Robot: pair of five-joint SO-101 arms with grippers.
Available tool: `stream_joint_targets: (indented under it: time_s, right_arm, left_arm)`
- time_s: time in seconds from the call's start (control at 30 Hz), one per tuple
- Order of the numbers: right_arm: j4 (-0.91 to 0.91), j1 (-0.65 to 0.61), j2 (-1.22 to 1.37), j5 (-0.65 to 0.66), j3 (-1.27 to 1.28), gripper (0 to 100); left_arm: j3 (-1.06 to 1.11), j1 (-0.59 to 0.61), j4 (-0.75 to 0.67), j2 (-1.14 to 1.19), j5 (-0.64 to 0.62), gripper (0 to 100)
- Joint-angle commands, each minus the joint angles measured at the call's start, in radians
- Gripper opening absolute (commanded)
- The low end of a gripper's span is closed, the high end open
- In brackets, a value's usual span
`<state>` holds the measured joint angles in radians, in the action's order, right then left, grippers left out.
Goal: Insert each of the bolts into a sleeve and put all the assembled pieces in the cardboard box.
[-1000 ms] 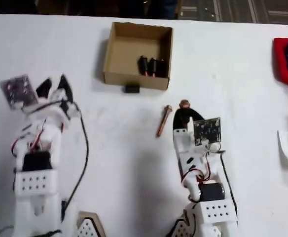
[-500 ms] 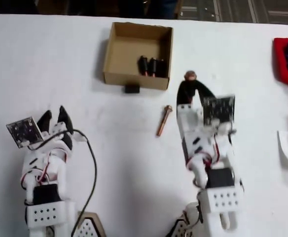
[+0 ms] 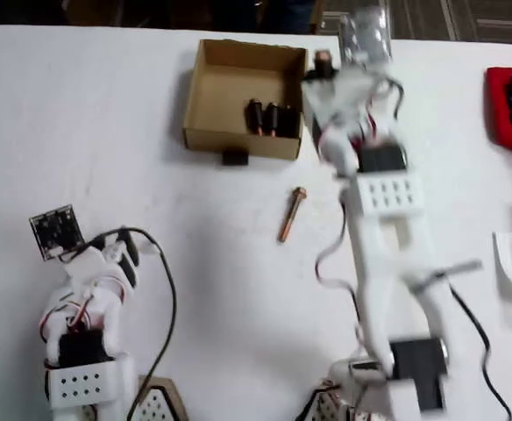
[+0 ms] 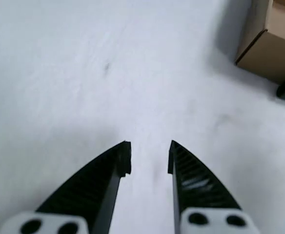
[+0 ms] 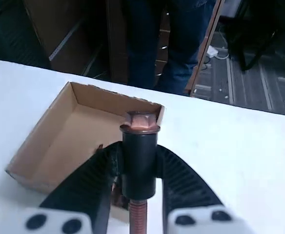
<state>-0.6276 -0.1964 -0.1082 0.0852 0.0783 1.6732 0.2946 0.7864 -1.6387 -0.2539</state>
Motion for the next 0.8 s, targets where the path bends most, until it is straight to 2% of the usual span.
stream_joint_targets:
  time_s: [0.0,0.13,0.43,0.57,0.77]
  right_arm:
    - [-0.09,-0.042,0.217,-0.12,-0.387,2.0]
    - [-0.22,-0.068,0.498,-0.305,-0.744,2.0]
    - [-0.397,-0.134,1.067,-0.311,-1.432,2.0]
    - [-0.398,-0.159,1.187,-0.311,-1.547,1.9]
    - [-0.392,-0.186,1.241,-0.311,-1.548,1.9]
  left_arm:
    - [0.027,-0.012,0.02,-0.012,-0.002,15]
    - [0.027,-0.012,0.026,-0.012,-0.005,15]
    - [0.027,-0.012,0.026,-0.012,-0.006,15]
    - [0.027,-0.012,0.026,-0.012,-0.006,15]
    - [0.027,-0.012,0.026,-0.012,-0.006,15]
